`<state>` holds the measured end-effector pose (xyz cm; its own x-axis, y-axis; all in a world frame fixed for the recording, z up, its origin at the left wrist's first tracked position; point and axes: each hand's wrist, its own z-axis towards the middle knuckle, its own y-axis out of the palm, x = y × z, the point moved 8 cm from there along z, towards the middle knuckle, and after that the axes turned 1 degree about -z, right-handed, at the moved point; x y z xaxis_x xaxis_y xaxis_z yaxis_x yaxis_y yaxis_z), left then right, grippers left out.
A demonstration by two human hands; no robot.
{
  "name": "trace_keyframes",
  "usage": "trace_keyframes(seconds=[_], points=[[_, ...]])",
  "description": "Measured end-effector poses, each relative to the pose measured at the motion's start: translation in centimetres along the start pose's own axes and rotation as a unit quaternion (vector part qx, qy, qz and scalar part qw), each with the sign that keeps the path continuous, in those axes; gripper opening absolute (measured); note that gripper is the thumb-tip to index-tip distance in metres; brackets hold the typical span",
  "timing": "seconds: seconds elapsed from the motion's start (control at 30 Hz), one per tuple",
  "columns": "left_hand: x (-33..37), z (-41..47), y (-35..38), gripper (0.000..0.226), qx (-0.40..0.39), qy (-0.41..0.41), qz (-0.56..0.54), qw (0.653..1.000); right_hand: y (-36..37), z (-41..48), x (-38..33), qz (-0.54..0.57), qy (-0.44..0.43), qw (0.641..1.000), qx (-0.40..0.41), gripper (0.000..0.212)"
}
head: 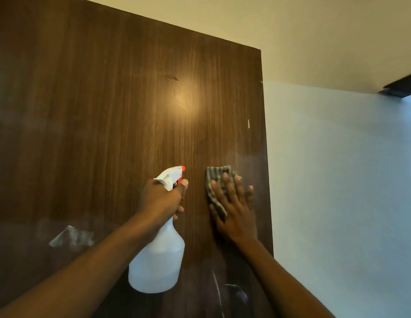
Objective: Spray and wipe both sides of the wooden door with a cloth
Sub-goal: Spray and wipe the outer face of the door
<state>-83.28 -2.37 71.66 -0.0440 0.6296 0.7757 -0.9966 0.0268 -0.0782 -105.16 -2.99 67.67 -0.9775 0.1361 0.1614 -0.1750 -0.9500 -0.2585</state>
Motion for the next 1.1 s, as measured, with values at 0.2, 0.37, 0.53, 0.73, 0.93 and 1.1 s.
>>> trace_keyframes(seconds=[0.2, 0.37, 0.53, 0.73, 0.93, 1.1], points=[[0.0, -0.9, 2.4, 0.041, 0.012, -0.005, -0.002, 1.000, -2.1, 6.1, 8.0, 0.061, 0.201, 0.978, 0.016, 0.064], [0.5, -1.4, 4.0, 0.036, 0.032, -0.001, -0.002, 0.999, -2.3, 8.8, 2.6, 0.042, 0.043, 0.998, 0.031, 0.068], [0.2, -2.4, 5.4, 0.040, 0.038, -0.004, 0.007, 0.999, -0.3, 0.1, 5.6, 0.029, -0.028, 0.999, 0.025, 0.066], [-0.9, -3.5, 5.7, 0.047, 0.058, -0.016, 0.026, 0.998, -1.4, 3.9, 13.2, 0.105, 0.156, 0.982, 0.033, 0.064], [-3.0, -4.9, 7.6, 0.046, 0.070, -0.045, 0.030, 0.996, -0.6, 1.4, 7.2, 0.072, -0.022, 0.997, 0.026, 0.069], [-5.3, -7.1, 8.3, 0.046, 0.071, -0.073, 0.031, 0.994, 2.3, -9.9, 9.8, 0.053, -0.028, 0.998, 0.012, 0.068]])
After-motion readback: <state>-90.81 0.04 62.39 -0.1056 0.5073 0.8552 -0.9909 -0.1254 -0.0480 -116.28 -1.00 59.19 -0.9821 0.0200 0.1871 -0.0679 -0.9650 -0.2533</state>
